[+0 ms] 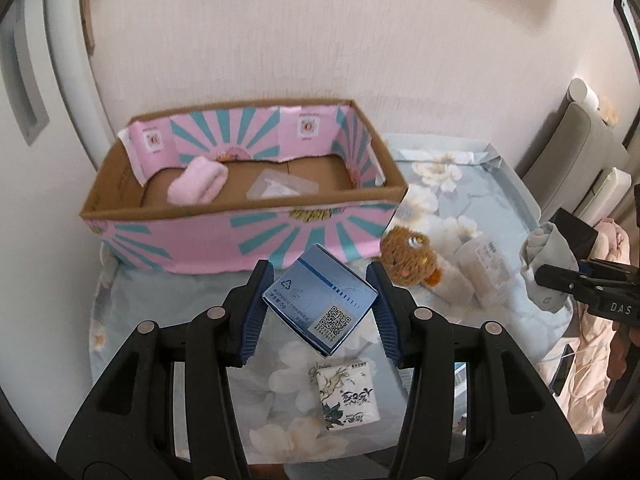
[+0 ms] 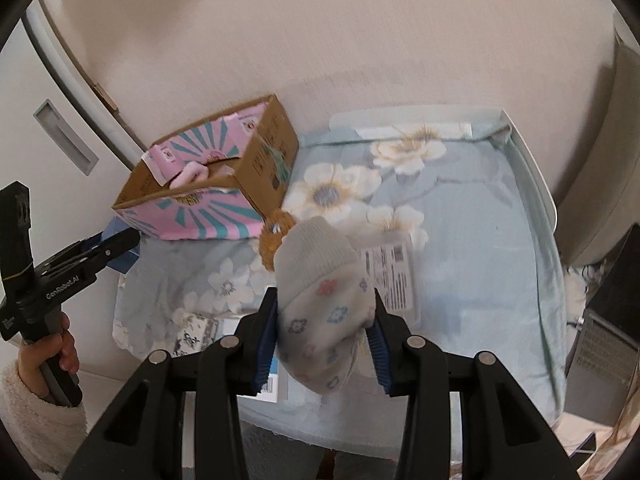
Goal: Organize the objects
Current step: 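Lower the blue box into the cardboard box with left tool while right drops the sock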
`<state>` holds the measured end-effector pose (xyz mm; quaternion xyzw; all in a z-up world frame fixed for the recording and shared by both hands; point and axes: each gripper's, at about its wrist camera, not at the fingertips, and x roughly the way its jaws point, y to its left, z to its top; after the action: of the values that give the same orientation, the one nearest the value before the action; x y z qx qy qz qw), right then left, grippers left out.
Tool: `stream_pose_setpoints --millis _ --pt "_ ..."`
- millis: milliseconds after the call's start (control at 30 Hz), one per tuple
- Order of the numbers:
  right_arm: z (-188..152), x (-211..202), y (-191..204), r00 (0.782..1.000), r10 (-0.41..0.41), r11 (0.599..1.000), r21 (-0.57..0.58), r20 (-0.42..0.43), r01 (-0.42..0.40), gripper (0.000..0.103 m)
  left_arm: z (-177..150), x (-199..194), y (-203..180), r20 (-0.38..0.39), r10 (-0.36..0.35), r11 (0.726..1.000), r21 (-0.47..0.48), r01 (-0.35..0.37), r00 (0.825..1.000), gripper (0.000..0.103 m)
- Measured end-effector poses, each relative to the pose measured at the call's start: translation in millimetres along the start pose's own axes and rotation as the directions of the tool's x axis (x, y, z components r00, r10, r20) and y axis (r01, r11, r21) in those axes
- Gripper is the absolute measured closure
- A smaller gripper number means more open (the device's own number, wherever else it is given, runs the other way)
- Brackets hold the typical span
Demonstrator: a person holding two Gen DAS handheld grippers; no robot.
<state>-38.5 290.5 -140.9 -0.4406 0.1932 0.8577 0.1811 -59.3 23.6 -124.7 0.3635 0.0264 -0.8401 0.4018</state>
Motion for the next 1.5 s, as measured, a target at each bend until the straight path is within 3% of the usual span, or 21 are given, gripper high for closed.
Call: stream_pose_setpoints --millis 433,833,1233,1500 --pt "51 -21 28 0.999 0.009 0.994 -0.106 0.034 -0.006 0.065 47 -28 6 0.014 -0.004 0.999 0.039 0.004 1.000 0.058" --pt "118 -14 71 0.998 0.021 0.983 -0.186 0.058 -0.010 0.065 99 -22 39 0.011 -0.016 0.998 0.062 0.015 1.000 0.058" --pt "179 36 124 0.999 0.044 0.970 -0.241 0.016 -0.039 0.065 144 16 98 -0.033 -0.006 0.999 0.040 0.007 0.999 0.058" --pt "205 81 154 0.998 0.054 0.959 -0.278 -0.031 -0.060 0.065 154 54 142 -0.092 0.027 0.999 0.024 -0.025 0.995 0.058"
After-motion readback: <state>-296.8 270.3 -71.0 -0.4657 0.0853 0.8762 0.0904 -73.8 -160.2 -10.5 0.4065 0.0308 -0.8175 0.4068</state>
